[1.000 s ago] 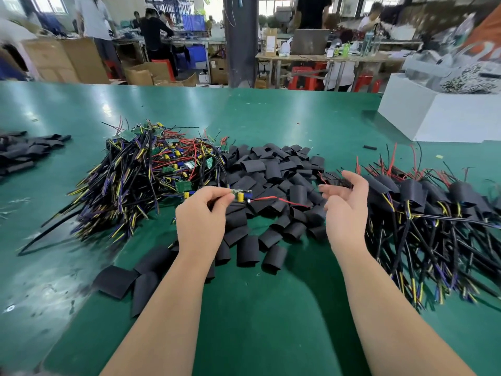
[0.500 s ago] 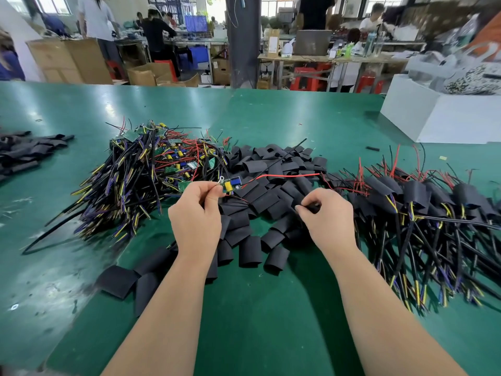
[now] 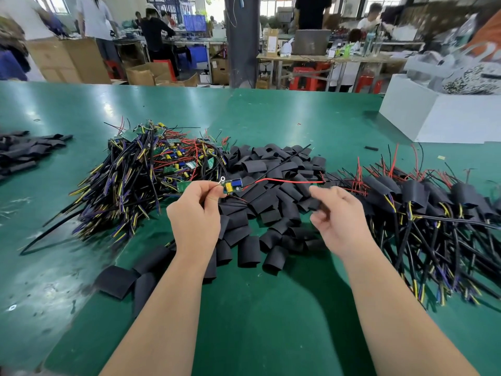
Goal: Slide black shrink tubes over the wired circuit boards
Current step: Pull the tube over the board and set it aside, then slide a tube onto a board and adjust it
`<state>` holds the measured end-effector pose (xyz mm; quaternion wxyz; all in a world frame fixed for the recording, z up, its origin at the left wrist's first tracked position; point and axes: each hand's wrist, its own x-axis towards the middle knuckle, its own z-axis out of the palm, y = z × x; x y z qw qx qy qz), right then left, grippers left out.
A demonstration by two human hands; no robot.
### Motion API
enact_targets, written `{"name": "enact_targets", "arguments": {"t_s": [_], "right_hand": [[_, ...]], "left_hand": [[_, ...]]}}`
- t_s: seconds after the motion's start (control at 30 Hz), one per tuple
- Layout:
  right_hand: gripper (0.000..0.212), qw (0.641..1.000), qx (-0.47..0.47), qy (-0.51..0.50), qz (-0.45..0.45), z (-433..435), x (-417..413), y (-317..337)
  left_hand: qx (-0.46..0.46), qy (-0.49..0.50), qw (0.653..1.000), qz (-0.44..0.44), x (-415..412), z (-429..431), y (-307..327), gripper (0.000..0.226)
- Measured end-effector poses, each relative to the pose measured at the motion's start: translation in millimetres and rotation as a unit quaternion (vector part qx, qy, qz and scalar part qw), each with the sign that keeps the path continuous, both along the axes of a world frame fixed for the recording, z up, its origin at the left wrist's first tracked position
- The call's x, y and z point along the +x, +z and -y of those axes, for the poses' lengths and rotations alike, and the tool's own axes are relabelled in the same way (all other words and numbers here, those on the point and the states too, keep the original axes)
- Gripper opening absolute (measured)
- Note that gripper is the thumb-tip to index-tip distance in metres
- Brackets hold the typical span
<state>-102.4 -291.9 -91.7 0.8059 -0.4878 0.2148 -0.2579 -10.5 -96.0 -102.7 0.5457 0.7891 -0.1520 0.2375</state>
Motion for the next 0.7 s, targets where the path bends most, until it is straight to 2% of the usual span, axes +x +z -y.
{"name": "enact_targets", "arguments": {"t_s": [0.07, 0.1, 0.2, 0.23, 0.3, 0.37, 0.43, 0.6, 0.7], "right_hand": [[0.023, 0.994, 0.101, 0.019, 0.038, 4, -2, 3], [0.022, 0.989, 0.129, 0.025, 0.066, 5, -2, 3], [0.048, 0.972, 0.203, 0.010, 0.117, 7, -2, 6], [0.050, 0.966, 0.227, 0.000, 0.124, 7, -2, 8], [0.039, 0.954, 0.264, -0.016, 0.143, 3, -2, 12], [0.022, 0.947, 0.281, -0.026, 0.154, 0, -2, 15], [0.016, 0.941, 0.296, -0.028, 0.161, -4, -3, 16], [0.019, 0.954, 0.263, -0.018, 0.142, -6, -3, 18], [0.030, 0.962, 0.241, -0.006, 0.129, -6, -2, 17]], "left_hand": [[-0.001, 0.001, 1.000, 0.002, 0, 0, 1, 0.010], [-0.002, 0.001, 1.000, 0.002, 0, -1, 1, 0.010], [-0.005, 0.000, 1.000, 0.003, 0, -1, 2, 0.010], [-0.005, -0.001, 1.000, 0.004, 0, -1, 2, 0.010], [-0.008, -0.001, 1.000, 0.005, -1, -2, 2, 0.009], [-0.009, 0.000, 1.000, 0.002, -1, -1, 2, 0.008], [-0.006, 0.001, 1.000, 0.001, 0, -1, 2, 0.008], [-0.004, -0.005, 1.000, 0.000, -1, 1, 2, 0.006], [0.004, -0.010, 1.000, 0.002, -2, 2, 1, 0.007]]}}
